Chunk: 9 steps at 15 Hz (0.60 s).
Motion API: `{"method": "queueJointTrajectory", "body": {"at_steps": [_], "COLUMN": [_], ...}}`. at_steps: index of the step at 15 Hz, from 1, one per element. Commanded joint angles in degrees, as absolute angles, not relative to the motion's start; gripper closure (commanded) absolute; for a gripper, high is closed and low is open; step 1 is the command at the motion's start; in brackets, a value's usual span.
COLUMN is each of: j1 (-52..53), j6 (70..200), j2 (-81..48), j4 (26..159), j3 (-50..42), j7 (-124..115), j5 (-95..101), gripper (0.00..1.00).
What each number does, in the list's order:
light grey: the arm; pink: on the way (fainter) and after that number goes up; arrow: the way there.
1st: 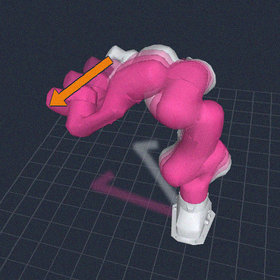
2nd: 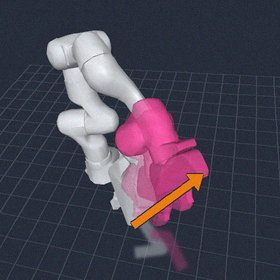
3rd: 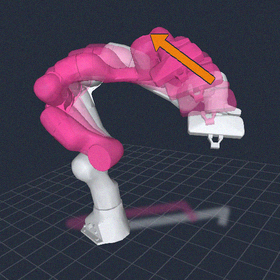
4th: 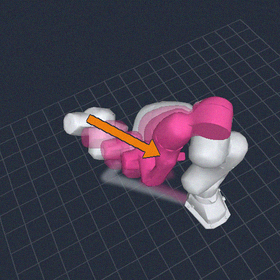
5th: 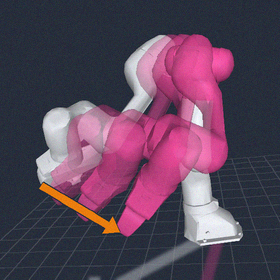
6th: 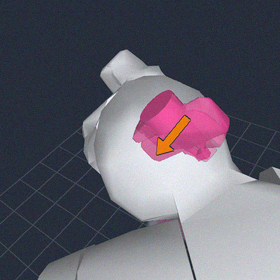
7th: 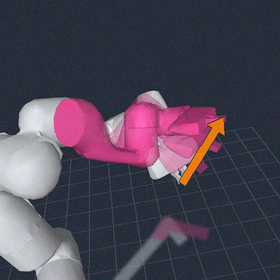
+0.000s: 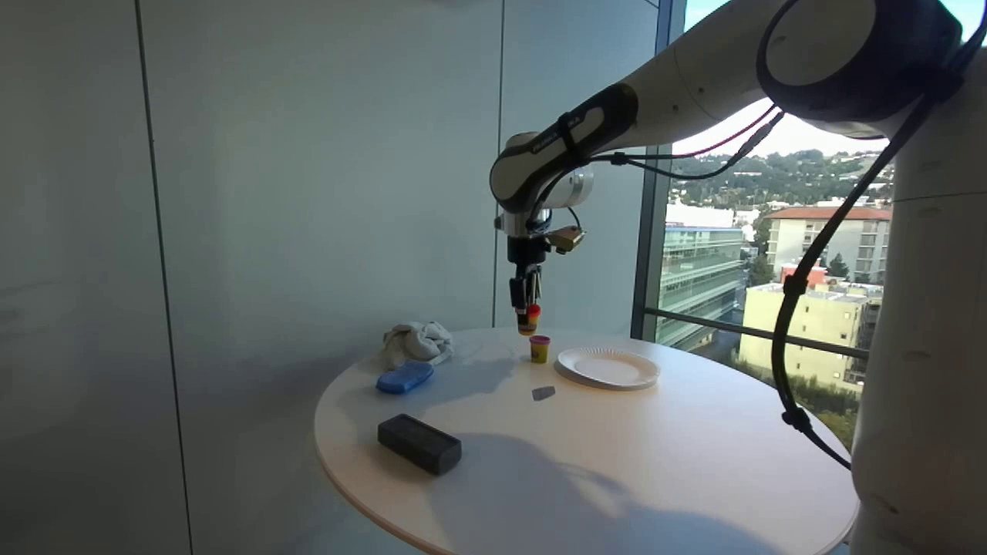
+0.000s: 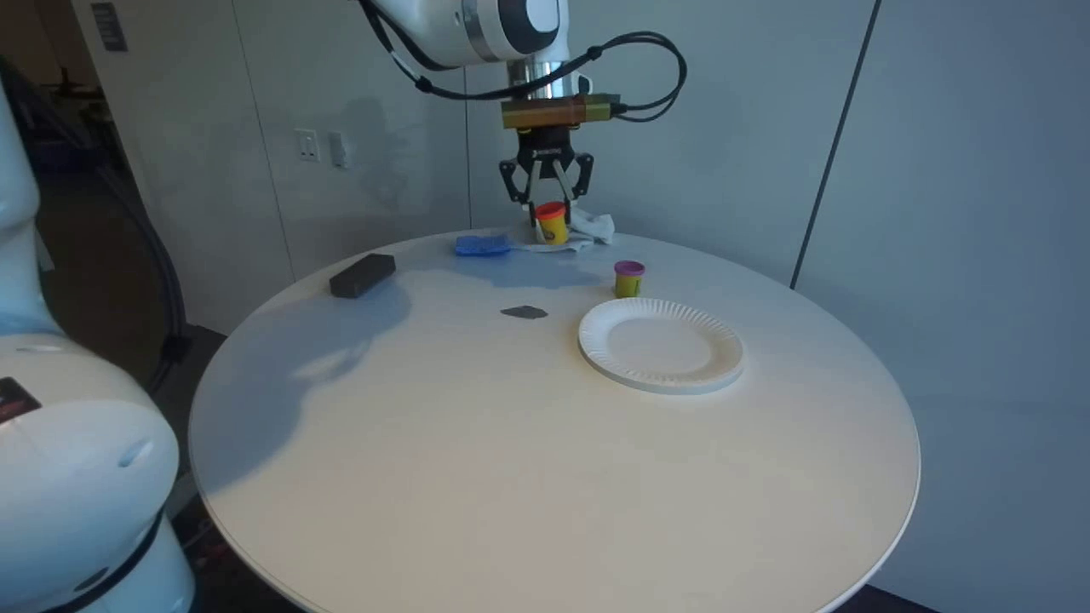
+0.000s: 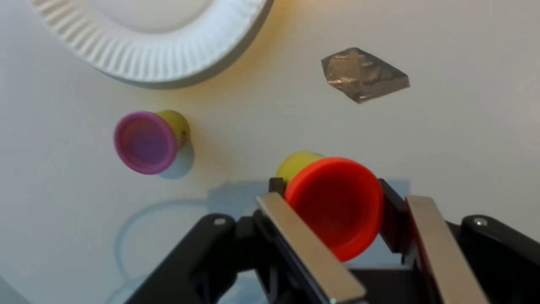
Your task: Put the yellow containers on the white plate.
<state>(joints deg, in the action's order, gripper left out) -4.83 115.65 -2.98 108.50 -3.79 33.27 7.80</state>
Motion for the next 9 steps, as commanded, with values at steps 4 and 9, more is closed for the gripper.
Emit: {"method": "queueJointTrajectory", "body": {"at_steps": [4,9], "j1": [-10.82,-12.10], "j6": [114.23,115.39], "j2": [2.63,-1.88], "j4": [109.03,109.08], "j3": [-10.70,-12.41], "j7": [24.17,22.74], "j5": [10.74,5.22], "gripper": [0.72,0.72]}}
